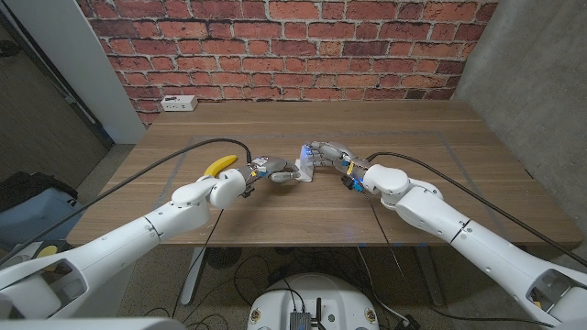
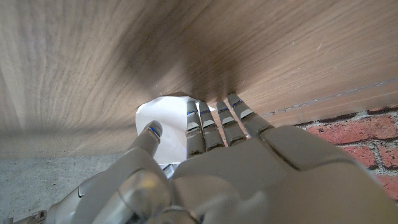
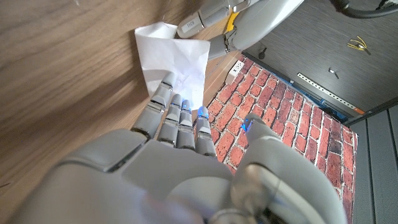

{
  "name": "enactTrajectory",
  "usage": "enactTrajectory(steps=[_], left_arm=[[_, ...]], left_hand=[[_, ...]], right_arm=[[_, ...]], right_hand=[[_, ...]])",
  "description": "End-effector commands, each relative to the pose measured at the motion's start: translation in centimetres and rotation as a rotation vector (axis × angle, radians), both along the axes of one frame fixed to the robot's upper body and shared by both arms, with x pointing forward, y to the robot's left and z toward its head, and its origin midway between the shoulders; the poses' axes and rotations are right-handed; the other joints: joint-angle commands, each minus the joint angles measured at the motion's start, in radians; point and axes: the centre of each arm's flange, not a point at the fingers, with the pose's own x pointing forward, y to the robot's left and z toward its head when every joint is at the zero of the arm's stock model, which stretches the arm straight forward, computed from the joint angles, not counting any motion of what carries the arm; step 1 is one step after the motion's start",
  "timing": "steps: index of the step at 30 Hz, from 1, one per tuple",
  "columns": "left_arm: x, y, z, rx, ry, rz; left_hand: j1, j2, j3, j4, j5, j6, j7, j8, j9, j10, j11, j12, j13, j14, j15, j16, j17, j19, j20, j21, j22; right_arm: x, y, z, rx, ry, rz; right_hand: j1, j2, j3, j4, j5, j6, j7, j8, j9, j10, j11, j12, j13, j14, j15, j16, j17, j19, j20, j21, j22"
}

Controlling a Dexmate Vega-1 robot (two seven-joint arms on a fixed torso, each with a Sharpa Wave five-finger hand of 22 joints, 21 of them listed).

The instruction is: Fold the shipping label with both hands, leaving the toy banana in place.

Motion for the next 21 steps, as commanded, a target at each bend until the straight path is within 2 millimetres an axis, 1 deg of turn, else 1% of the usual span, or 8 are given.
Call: enactTrajectory(steps=[1, 3, 4, 6, 7, 8, 21], left_arm=[[0.34, -0.07, -0.2, 0.001, 0.013, -0.004], [0.37, -0.11, -0.19, 0.001, 0.014, -0.004], [0.39, -0.12, -0.19, 0.002, 0.016, -0.004], [0.39, -0.16, -0.18, 0.002, 0.016, -0.004], [0.39, -0.18, -0.18, 0.002, 0.016, -0.005], [0.38, -0.2, -0.18, 0.002, 0.015, -0.004], [0.13, -0.16, -0.12, -0.006, 0.009, 0.003]], left_hand=[[-0.005, -0.008, 0.005, 0.001, 0.003, 0.0, -0.001, 0.001, 0.002, -0.008, 0.0, 0.0, 0.002, -0.003, -0.035, 0.0, -0.001, 0.008, -0.001, -0.003, 0.003], [-0.005, -0.009, 0.005, 0.0, 0.003, 0.0, -0.001, 0.001, 0.002, -0.007, -0.001, 0.0, 0.002, -0.003, -0.036, 0.0, -0.001, 0.009, 0.0, -0.004, 0.003], [-0.005, -0.01, 0.005, 0.0, 0.003, 0.001, -0.002, 0.002, 0.002, -0.007, -0.002, 0.0, 0.002, -0.003, -0.038, 0.0, -0.002, 0.01, -0.002, -0.004, 0.003], [-0.006, -0.012, 0.004, -0.001, 0.003, 0.002, -0.005, 0.002, 0.002, -0.006, -0.003, 0.001, 0.002, -0.002, -0.039, 0.0, -0.002, 0.011, -0.004, -0.005, 0.003], [-0.006, -0.013, 0.004, -0.001, 0.003, 0.002, -0.004, 0.002, 0.002, -0.006, -0.003, 0.001, 0.002, -0.002, -0.04, 0.0, -0.002, 0.011, -0.004, -0.005, 0.003], [-0.006, -0.013, 0.004, -0.001, 0.003, 0.002, -0.007, 0.003, 0.002, -0.005, -0.005, 0.002, 0.002, -0.003, -0.041, 0.0, -0.002, 0.012, -0.004, -0.005, 0.003], [-0.006, -0.016, 0.003, -0.004, 0.003, -0.003, -0.01, 0.002, 0.002, -0.009, -0.006, 0.002, 0.002, -0.005, -0.043, 0.0, -0.002, 0.013, -0.005, -0.009, 0.003]], right_arm=[[0.27, 0.43, 0.61, -0.069, -0.004, 0.0], [0.31, 0.43, 0.65, -0.077, -0.003, 0.001], [0.33, 0.44, 0.67, -0.087, -0.003, 0.002], [0.39, 0.48, 0.7, -0.099, -0.009, 0.002], [0.44, 0.49, 0.71, -0.102, -0.01, 0.004], [0.49, 0.52, 0.73, -0.108, -0.009, 0.009], [0.86, 1.11, 1.6, -0.204, -0.011, 0.027]], right_hand=[[-0.011, 0.002, 0.002, 0.01, 0.001, -0.005, 0.014, -0.005, 0.001, -0.003, -0.004, -0.008, 0.001, -0.004, -0.004, -0.003, 0.002, -0.01, 0.0, -0.001, 0.005], [-0.014, 0.003, 0.002, 0.012, 0.001, -0.01, 0.014, -0.008, 0.001, -0.009, -0.004, -0.011, 0.002, -0.009, -0.005, -0.004, 0.002, -0.016, -0.002, -0.003, 0.005], [-0.018, 0.002, 0.0, 0.015, 0.001, -0.01, 0.014, -0.009, 0.001, -0.01, -0.003, -0.012, 0.002, -0.014, -0.004, -0.006, 0.003, -0.028, -0.001, -0.006, 0.006], [-0.033, -0.001, -0.007, 0.024, 0.002, 0.007, -0.006, -0.004, 0.002, -0.01, -0.005, -0.014, 0.003, -0.041, 0.004, -0.012, 0.004, -0.067, 0.002, -0.012, 0.006], [-0.041, -0.002, -0.01, 0.03, 0.002, 0.021, -0.013, -0.001, 0.003, -0.019, -0.008, -0.018, 0.003, -0.056, 0.004, -0.014, 0.005, -0.086, 0.007, -0.012, 0.006], [-0.049, -0.002, -0.013, 0.035, 0.003, 0.046, -0.013, 0.007, 0.004, -0.026, -0.011, -0.021, 0.004, -0.065, 0.005, -0.014, 0.005, -0.102, 0.01, -0.011, 0.006], [-0.06, -0.003, -0.015, 0.042, 0.004, 0.067, -0.012, 0.01, 0.006, -0.015, -0.011, -0.015, 0.005, -0.068, 0.001, -0.01, 0.004, -0.116, 0.005, -0.007, 0.007]])
